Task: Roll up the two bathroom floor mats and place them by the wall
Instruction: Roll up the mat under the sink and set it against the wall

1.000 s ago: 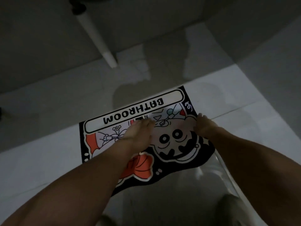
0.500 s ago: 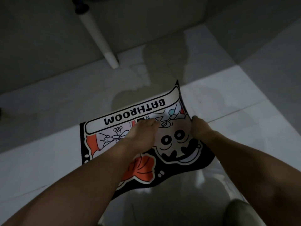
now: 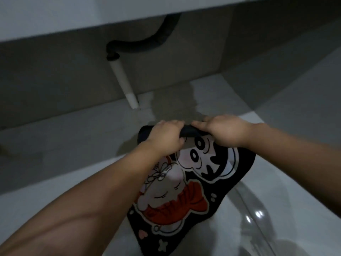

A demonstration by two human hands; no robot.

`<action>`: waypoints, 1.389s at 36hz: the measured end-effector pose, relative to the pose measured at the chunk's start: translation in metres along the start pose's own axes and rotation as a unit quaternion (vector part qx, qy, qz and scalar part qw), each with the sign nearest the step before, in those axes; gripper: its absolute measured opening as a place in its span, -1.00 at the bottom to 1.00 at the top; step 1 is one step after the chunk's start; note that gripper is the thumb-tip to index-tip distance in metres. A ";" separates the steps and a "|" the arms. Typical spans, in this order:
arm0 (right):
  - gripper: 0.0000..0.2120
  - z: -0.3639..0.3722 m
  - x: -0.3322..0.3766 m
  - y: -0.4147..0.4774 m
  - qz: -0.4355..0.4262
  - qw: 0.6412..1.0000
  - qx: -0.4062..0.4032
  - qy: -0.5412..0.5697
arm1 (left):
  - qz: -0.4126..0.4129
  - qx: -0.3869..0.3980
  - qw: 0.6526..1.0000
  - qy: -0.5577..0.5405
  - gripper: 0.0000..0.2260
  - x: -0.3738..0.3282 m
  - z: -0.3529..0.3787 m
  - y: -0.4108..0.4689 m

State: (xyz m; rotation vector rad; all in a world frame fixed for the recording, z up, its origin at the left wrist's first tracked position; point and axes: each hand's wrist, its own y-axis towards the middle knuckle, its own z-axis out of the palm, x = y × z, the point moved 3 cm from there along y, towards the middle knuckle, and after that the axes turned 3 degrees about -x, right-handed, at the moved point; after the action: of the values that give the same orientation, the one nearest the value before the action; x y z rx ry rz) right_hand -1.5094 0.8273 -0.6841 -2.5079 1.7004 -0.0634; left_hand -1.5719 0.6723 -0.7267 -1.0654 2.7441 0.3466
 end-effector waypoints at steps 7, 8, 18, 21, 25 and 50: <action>-0.38 -0.054 0.005 -0.007 -0.063 0.990 -0.106 -0.062 | -0.003 -0.002 1.000 -0.028 -0.70 -0.009 -0.063 -0.003; -0.41 -0.058 0.006 -0.010 -0.066 0.988 -0.123 -0.063 | 0.010 -0.001 1.000 -0.010 -0.68 -0.010 -0.070 -0.005; -0.42 -0.071 0.014 -0.013 -0.098 0.979 -0.130 -0.122 | 0.008 0.100 0.995 -0.009 -0.69 -0.002 -0.100 -0.019; -0.36 -0.069 0.019 -0.015 -0.138 0.961 -0.171 -0.170 | -0.025 0.112 0.993 -0.016 -0.75 0.007 -0.100 -0.024; -0.36 -0.061 0.025 -0.016 -0.171 0.940 -0.200 -0.217 | -0.008 0.073 0.997 0.036 -0.75 0.008 -0.093 -0.031; -0.35 -0.060 0.023 -0.020 -0.189 0.945 -0.189 -0.188 | 0.026 0.049 0.997 0.054 -0.76 0.010 -0.095 -0.032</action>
State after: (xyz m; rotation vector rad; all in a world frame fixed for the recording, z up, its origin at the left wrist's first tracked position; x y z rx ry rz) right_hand -1.4877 0.8089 -0.6230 -2.8355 1.1549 0.7278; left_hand -1.5651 0.6165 -0.6430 -1.0173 2.8540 0.1632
